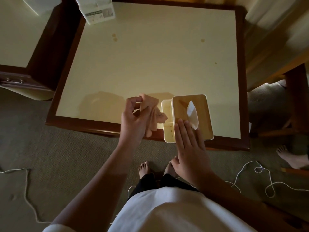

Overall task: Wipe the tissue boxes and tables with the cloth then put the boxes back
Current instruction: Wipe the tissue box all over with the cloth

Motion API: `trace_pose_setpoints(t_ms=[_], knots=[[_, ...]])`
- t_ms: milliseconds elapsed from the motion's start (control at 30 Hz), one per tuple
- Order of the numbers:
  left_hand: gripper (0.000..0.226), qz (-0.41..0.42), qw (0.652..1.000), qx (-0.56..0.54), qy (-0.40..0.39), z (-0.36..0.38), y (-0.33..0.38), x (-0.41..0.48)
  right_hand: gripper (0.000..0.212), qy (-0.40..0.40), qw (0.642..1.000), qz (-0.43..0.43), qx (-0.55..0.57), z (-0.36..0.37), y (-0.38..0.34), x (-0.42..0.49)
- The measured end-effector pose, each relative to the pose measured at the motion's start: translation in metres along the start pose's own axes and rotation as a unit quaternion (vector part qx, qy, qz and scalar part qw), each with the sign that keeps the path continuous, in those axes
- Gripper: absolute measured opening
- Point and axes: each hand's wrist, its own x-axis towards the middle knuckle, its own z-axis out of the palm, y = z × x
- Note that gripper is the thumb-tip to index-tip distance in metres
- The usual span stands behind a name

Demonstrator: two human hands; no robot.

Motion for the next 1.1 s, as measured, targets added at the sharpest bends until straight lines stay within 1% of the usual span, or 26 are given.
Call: trace_pose_setpoints(t_ms=[100, 167, 200, 233, 300, 333, 367, 433, 533, 600, 667, 767, 833, 900, 933, 1000, 1033, 1100], knots=[[0.025, 0.056, 0.997, 0.047, -0.012, 0.014, 0.004, 0.004, 0.117, 0.009, 1.0, -0.001, 0.0, -0.001, 0.0, 0.0], [0.028, 0.078, 0.989, 0.122, -0.028, 0.024, 0.007, 0.008, 0.116, 0.01, 1.0, 0.001, -0.001, -0.001, -0.001, 0.001], [0.028, 0.101, 0.978, 0.176, -0.039, 0.029, 0.004, 0.01, 0.116, 0.011, 1.0, 0.002, 0.001, -0.001, -0.001, 0.001], [0.029, 0.143, 0.958, 0.243, -0.045, 0.032, 0.0, 0.012, 0.117, 0.012, 1.0, 0.002, 0.004, 0.0, -0.001, 0.001], [0.03, 0.234, 0.895, 0.378, -0.045, 0.034, -0.012, 0.015, 0.117, 0.012, 1.0, 0.001, 0.005, 0.0, -0.001, 0.002], [0.029, 0.259, 0.864, 0.43, -0.039, 0.035, -0.018, 0.017, 0.117, 0.01, 1.0, 0.001, 0.003, 0.0, -0.001, 0.002], [0.028, 0.267, 0.837, 0.477, -0.033, 0.036, -0.023, 0.019, 0.117, 0.007, 1.0, 0.001, 0.001, 0.0, 0.0, 0.002], [0.025, 0.236, 0.799, 0.552, -0.047, 0.038, -0.024, 0.019, 0.115, 0.005, 1.0, 0.002, 0.002, 0.0, 0.0, 0.002], [0.031, 0.115, 0.76, 0.627, -0.127, 0.051, -0.013, 0.021, 0.11, 0.009, 1.0, 0.002, 0.01, 0.0, 0.0, 0.002], [0.031, 0.017, 0.743, 0.645, -0.177, 0.065, -0.004, 0.026, 0.11, 0.014, 1.0, 0.001, 0.017, 0.0, 0.0, 0.002], [0.028, -0.071, 0.727, 0.654, -0.198, 0.076, 0.002, 0.035, 0.11, 0.023, 1.0, 0.0, 0.021, 0.0, 0.0, 0.002], [0.026, -0.14, 0.67, 0.688, -0.242, 0.087, 0.008, 0.049, 0.11, 0.026, 1.0, -0.002, 0.013, -0.001, 0.0, 0.002], [0.019, -0.167, 0.644, 0.695, -0.271, 0.09, 0.01, 0.058, 0.11, 0.024, 1.0, -0.006, 0.006, -0.001, 0.001, 0.002], [0.013, -0.175, 0.62, 0.699, -0.31, 0.088, 0.012, 0.064, 0.111, 0.021, 1.0, -0.006, 0.0, -0.001, 0.0, 0.002], [0.012, -0.165, 0.607, 0.699, -0.341, 0.087, 0.011, 0.068, 0.112, 0.021, 1.0, -0.006, -0.004, -0.001, 0.0, 0.002], [0.013, -0.147, 0.592, 0.69, -0.391, 0.085, 0.007, 0.073, 0.112, 0.019, 1.0, -0.006, -0.011, -0.001, 0.0, 0.002], [0.013, -0.139, 0.594, 0.688, -0.393, 0.084, 0.003, 0.075, 0.112, 0.016, 1.0, -0.008, -0.014, -0.001, 0.0, 0.002], [0.02, -0.112, 0.623, 0.685, -0.361, 0.083, -0.001, 0.074, 0.112, 0.015, 1.0, -0.01, -0.016, -0.001, 0.001, 0.002]])
